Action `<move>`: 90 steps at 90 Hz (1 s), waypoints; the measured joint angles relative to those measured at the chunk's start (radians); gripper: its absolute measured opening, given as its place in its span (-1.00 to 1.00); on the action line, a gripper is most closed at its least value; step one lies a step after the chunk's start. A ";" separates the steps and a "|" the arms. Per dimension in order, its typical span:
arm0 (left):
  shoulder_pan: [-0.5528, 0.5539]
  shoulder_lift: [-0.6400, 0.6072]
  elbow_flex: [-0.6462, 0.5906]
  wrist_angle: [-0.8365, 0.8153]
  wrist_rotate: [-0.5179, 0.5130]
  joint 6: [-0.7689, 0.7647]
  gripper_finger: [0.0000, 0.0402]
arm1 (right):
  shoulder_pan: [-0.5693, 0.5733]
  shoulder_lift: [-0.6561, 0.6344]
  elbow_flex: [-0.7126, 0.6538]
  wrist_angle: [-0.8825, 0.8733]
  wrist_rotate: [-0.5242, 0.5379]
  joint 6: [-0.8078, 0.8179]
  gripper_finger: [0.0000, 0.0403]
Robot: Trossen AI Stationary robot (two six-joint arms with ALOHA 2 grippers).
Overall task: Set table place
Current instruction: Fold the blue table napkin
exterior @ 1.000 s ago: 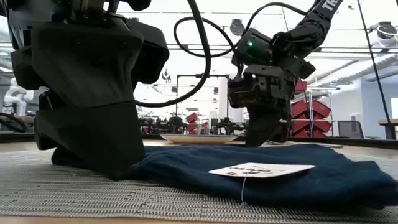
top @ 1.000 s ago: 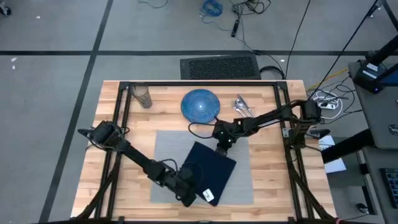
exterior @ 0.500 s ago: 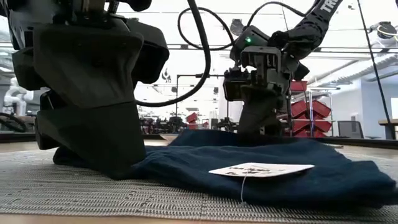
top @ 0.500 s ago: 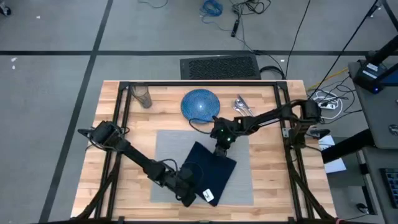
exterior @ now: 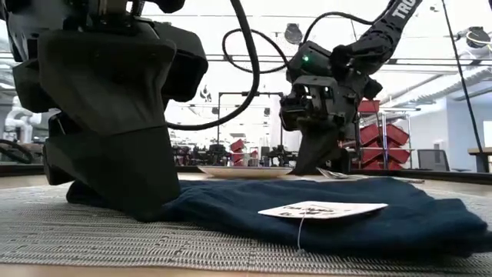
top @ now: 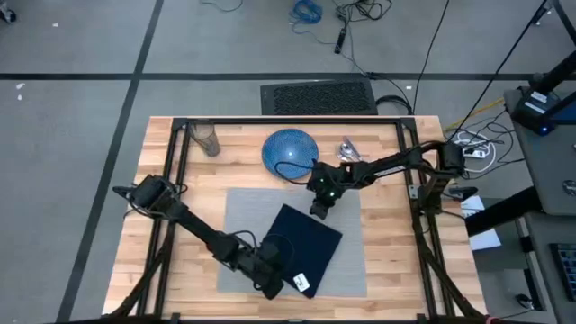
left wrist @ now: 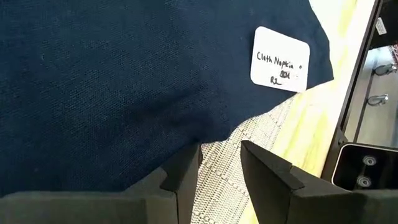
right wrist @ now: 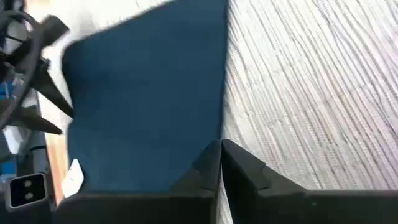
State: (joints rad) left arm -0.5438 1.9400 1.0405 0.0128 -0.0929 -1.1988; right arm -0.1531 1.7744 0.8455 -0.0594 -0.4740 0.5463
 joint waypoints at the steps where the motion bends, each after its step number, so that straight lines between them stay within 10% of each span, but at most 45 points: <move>1: 0.000 0.000 0.000 0.000 0.000 0.000 -0.45 | 0.001 0.003 0.000 -0.001 0.000 0.000 -1.00; 45: 0.000 0.000 0.000 -0.002 0.000 0.008 -0.45 | 0.052 0.048 0.000 0.089 -0.177 0.033 -1.00; 90: 0.004 -0.044 -0.005 -0.035 -0.006 0.030 -0.45 | 0.055 0.047 0.000 0.038 -0.122 0.011 -1.00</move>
State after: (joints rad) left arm -0.5393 1.8960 1.0355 -0.0222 -0.0990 -1.1689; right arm -0.0978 1.8217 0.8455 -0.0210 -0.5957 0.5569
